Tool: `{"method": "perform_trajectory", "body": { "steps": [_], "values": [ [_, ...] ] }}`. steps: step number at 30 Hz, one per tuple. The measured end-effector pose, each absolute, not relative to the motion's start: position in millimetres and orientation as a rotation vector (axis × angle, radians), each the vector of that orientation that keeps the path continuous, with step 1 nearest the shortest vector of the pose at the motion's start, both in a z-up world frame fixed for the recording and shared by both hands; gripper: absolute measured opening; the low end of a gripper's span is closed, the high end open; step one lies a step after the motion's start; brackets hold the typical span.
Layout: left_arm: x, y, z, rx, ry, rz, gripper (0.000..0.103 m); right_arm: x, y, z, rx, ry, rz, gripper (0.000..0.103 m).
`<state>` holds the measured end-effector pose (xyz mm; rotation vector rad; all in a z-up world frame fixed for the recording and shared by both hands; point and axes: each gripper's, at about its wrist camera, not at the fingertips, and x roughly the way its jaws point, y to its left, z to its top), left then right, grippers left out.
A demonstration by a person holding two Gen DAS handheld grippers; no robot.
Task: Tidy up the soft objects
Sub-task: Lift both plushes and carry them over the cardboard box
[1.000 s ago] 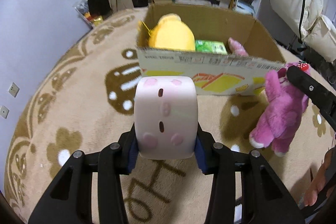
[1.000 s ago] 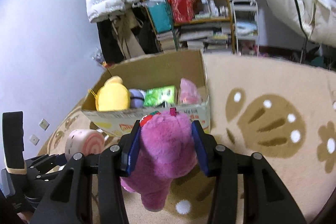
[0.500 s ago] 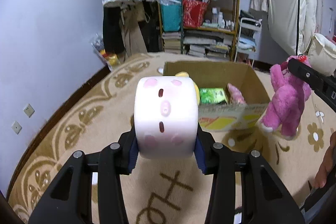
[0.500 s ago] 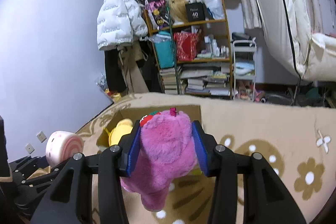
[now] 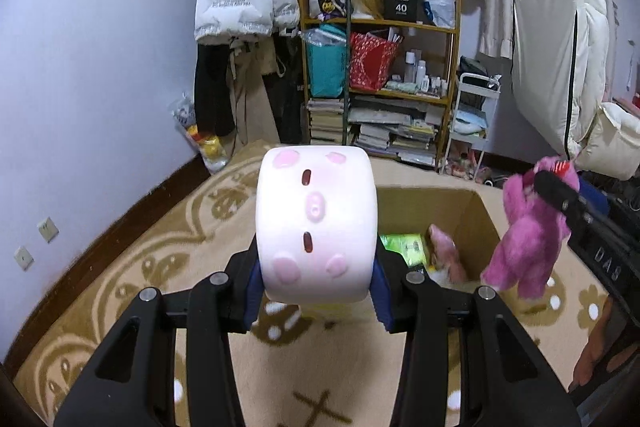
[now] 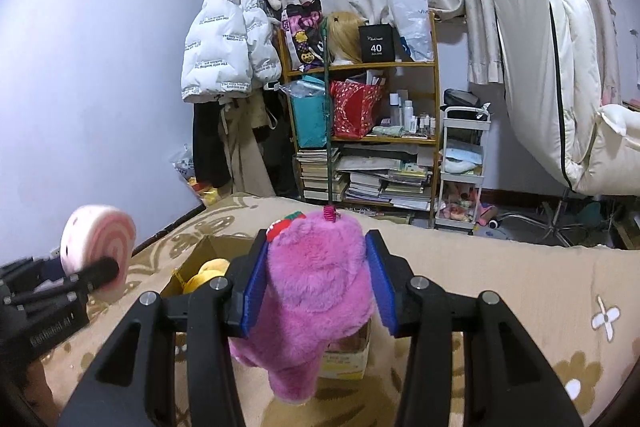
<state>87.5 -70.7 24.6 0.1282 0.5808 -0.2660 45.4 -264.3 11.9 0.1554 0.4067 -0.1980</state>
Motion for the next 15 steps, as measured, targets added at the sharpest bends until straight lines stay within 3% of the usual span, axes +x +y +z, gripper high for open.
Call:
{"method": "perform_trajectory", "body": {
  "steps": [15],
  "values": [
    [132.2, -88.0, 25.0, 0.146, 0.571, -0.297, 0.043, 94.4, -279.9, 6.7, 0.178, 0.411, -0.177, 0.049]
  ]
}}
